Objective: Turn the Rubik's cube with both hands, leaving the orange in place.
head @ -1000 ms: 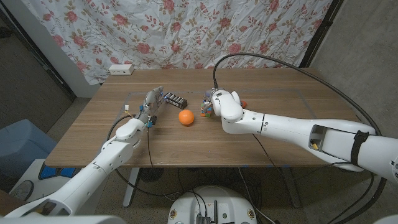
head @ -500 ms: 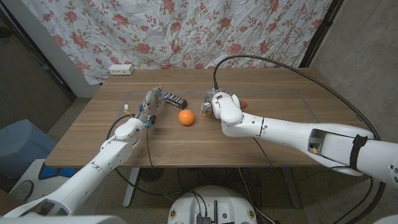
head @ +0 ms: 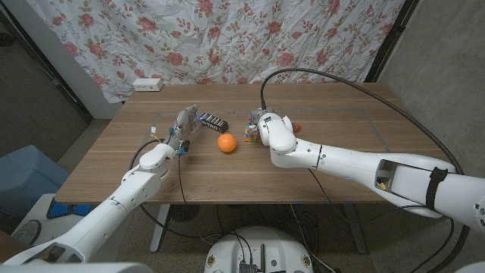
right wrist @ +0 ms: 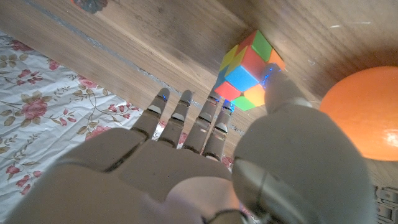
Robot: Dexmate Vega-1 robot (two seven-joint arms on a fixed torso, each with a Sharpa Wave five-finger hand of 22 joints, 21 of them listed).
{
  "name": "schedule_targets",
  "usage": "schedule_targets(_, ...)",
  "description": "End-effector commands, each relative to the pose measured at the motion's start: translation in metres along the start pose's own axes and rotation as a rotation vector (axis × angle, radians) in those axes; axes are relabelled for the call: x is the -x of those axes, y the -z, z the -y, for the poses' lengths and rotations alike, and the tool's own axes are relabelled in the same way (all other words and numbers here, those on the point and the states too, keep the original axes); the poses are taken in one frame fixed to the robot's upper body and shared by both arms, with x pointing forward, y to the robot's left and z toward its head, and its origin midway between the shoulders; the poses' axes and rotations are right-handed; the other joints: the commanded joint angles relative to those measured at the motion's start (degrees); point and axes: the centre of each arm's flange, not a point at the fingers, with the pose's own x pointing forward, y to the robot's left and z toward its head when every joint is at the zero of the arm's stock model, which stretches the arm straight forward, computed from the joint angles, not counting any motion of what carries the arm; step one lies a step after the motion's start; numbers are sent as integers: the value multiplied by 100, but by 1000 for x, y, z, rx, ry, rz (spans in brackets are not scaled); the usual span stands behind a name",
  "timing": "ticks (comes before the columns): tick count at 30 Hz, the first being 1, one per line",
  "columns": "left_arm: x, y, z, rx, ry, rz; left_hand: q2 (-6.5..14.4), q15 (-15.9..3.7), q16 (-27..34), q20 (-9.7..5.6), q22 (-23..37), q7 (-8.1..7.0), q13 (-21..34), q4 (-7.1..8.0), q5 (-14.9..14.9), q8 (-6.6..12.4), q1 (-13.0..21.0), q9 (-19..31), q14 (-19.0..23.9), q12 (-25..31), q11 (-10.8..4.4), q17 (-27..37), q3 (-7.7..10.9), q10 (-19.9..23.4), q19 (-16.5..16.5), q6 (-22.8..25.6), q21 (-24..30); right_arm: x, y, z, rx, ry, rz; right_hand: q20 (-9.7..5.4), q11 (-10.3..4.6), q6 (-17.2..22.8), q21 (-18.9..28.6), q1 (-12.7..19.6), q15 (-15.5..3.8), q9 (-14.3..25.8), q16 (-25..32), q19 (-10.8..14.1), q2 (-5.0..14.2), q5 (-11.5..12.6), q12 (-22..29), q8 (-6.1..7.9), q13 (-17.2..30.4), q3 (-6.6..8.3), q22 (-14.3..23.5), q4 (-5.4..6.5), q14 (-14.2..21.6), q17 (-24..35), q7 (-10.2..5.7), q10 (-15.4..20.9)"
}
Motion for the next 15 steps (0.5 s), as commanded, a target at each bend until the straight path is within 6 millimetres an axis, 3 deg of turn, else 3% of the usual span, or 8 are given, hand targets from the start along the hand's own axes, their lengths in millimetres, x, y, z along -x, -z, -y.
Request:
schedule_targets(1,-2,0,0,-2,-1,-3,427,7,18,41,12,39,32,16,25,13,-71,14,-38,-6,15,30,34,27,6,33,31,-1,2,1,-8,26,4,-8,2,173,-1,72,-471,40,51,53,19,15,55,98,40,-52,14,23,121,38,9,188)
schedule_targets(7,-2,-1,0,-4,-3,-3,429,10,19,43,12,40,32,16,25,14,-70,14,-35,-7,16,30,36,25,8,35,31,-1,3,1,-13,46,10,-52,-4,432,8,127,-610,58,144,152,51,1,101,229,94,-143,15,34,315,64,6,492)
schedule_targets(15,0,-4,1,-11,0,-7,430,7,19,42,12,39,32,16,25,12,-72,15,-35,-8,18,30,37,25,8,32,31,0,7,5,-30,66,18,-91,-8,529,6,171,-667,63,202,193,110,1,125,278,123,-175,15,44,413,86,2,658)
